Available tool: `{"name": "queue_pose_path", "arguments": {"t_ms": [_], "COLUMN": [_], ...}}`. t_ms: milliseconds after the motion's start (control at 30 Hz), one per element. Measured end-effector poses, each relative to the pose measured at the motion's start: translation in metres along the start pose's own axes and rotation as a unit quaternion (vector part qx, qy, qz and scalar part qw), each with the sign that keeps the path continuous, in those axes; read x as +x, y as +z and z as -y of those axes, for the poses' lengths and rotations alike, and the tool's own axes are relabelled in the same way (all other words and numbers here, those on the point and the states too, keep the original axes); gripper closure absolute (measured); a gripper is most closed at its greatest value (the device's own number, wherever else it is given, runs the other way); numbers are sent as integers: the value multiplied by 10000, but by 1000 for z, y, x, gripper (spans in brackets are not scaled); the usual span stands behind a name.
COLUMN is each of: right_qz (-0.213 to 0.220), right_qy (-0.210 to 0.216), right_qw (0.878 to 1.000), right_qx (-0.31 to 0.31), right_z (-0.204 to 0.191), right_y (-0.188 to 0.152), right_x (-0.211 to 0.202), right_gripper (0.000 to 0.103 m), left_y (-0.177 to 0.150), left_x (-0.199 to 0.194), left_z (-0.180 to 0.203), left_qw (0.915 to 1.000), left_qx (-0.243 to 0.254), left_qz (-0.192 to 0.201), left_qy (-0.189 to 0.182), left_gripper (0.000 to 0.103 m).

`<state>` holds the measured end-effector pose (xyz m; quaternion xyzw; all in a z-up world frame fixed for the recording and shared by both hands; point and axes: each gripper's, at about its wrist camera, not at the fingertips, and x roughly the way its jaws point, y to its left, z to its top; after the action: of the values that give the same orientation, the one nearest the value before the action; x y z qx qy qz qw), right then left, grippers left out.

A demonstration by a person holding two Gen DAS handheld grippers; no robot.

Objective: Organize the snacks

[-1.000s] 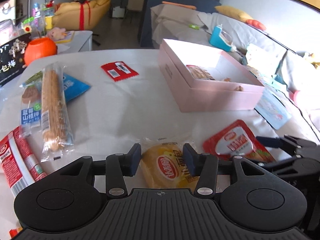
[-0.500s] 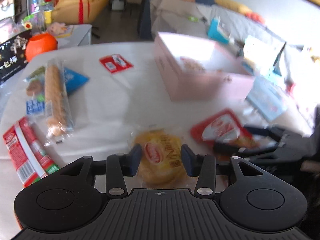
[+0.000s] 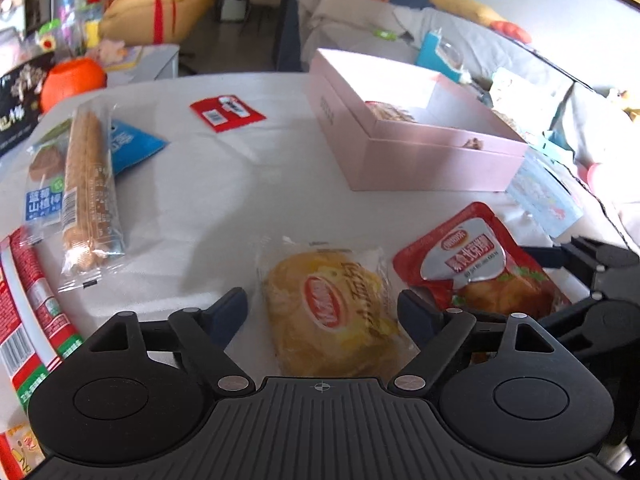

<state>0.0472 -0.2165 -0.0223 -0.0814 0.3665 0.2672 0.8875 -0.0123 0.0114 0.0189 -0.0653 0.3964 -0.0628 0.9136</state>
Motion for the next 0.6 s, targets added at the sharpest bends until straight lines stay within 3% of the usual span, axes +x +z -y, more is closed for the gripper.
{"name": "queue_pose_path", "arguments": {"t_ms": [33,67,167,267,600], "right_qz": [-27,-71,-57,-55,-153], "right_qy": [15,100,445,581,-451], "right_qw": [10000,9999,9981,9946,9932], "right_qx": [-78,-104,430,853,1067], "right_z": [-1,1,17,24,-11], "right_y": [0,1,4,6,23], "right_x": [0,-1,-11,-11,17], "right_gripper": [0,0,1,1,0], "left_y": [-2,-2,-3,-5,-10], "left_x": [-3,-6,-15,-17,-17], "left_z": [0,1,-6,-13,-10], "left_qw": [10000,9999,9992,9992,9990], "left_qx": [46,60,-19,-211,-244], "left_qz": [38,57,49,8,97], "left_qy": [44,148,405,351,350], "left_gripper": [37,39,41,41,41]}}
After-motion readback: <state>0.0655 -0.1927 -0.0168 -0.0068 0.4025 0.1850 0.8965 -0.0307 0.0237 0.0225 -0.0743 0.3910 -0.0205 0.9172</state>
